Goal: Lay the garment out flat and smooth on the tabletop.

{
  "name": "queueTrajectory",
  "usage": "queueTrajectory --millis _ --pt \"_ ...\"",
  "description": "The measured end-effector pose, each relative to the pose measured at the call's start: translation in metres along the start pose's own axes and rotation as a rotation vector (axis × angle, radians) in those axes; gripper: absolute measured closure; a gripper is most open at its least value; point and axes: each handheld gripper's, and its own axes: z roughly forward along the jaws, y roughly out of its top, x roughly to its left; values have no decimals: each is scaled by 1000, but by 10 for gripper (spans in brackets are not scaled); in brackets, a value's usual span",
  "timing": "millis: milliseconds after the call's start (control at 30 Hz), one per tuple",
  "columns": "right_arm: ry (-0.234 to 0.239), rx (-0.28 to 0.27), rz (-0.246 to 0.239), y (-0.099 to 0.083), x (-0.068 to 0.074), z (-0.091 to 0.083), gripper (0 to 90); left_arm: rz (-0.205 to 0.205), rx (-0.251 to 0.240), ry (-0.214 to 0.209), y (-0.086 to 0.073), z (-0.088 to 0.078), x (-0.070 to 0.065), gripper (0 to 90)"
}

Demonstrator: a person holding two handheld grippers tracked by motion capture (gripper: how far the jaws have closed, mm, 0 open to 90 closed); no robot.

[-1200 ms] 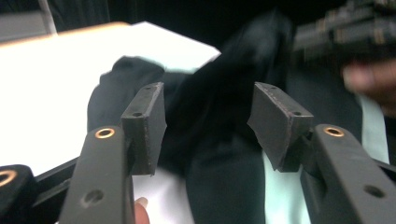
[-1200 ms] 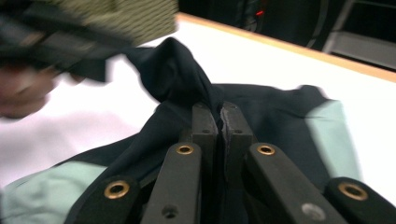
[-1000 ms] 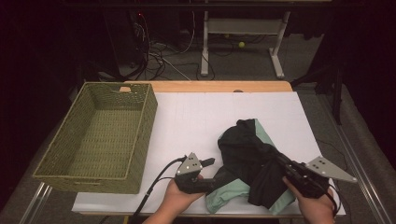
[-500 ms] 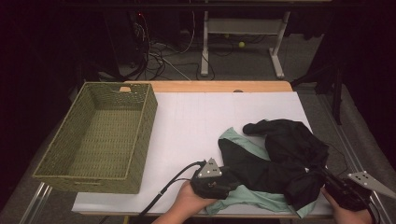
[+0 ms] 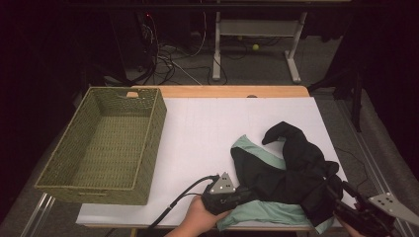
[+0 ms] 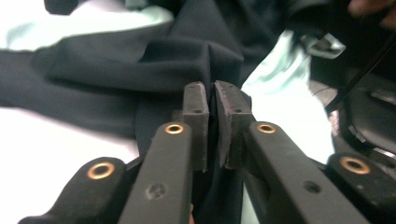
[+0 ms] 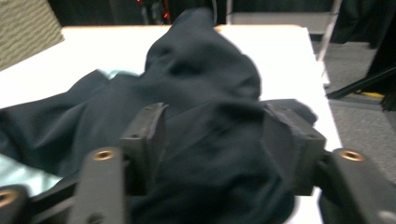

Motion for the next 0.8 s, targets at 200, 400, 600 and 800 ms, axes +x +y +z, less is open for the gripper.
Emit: queueTrajectory --millis 200,400,600,800 --pt "16 54 -2 -8 12 6 237 -63 -94 49 15 -9 22 416" --pt "29 89 -5 -12 15 10 162 -143 -16 136 35 17 65 338" --pt "46 146 -16 -18 18 13 96 -177 162 179 41 54 87 299" --pt "49 202 -33 -24 20 20 64 -127 222 173 39 62 81 669"
